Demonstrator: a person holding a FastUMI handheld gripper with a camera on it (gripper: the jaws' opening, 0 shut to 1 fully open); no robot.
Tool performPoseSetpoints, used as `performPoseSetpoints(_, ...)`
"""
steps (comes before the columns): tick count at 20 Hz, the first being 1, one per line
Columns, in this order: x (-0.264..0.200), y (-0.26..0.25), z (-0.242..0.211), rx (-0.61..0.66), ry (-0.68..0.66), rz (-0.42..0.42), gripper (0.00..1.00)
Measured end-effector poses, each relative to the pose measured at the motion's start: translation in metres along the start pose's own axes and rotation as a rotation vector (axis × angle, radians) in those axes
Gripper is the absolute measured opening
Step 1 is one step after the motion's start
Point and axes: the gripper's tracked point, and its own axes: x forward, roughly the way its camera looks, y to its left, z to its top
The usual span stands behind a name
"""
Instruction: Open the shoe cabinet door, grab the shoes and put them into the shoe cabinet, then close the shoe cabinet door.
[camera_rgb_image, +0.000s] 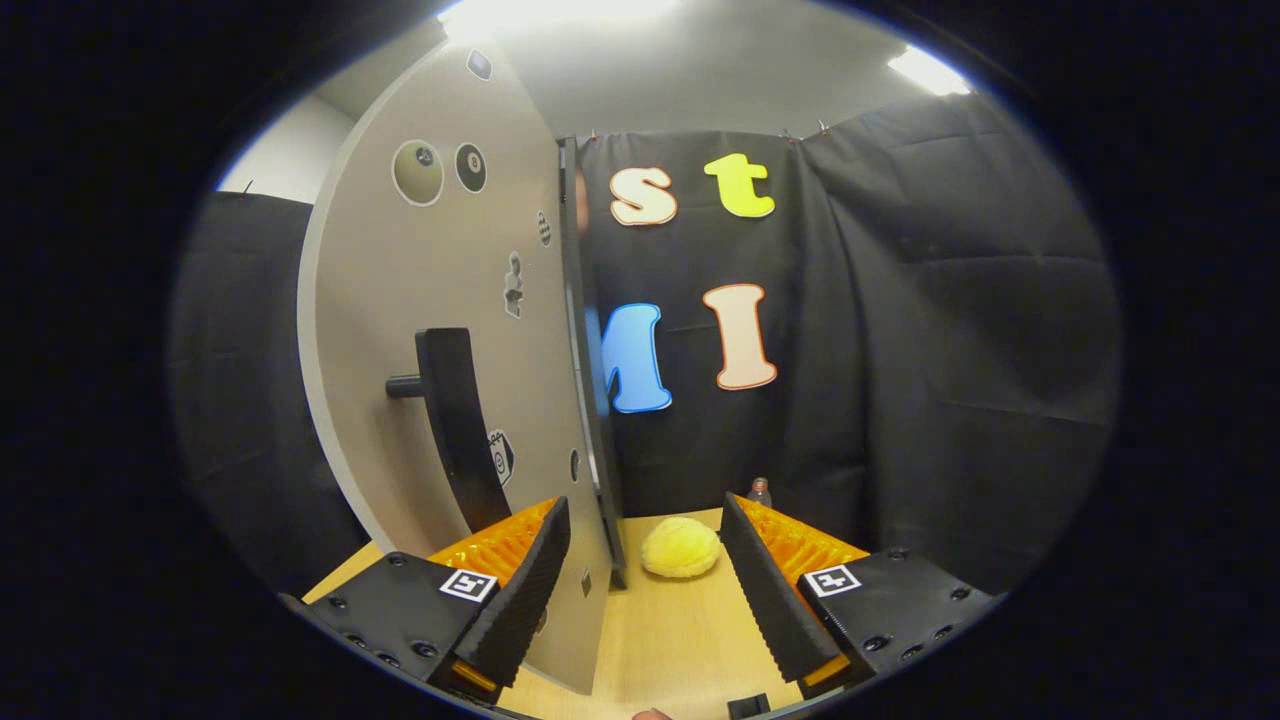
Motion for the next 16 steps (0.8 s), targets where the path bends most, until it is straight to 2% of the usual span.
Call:
performPoseSetpoints(4, 0.006, 0.033, -0.006, 0.023, 0.028, 0.084, 0.96)
performPoseSetpoints(10, 0.026, 0.055, 0.001, -0.040, 0.013, 0.095, 0.96)
performPoseSetpoints(16, 0.046, 0.104, -0.001, -0.032, 0.013, 0.197, 0.96)
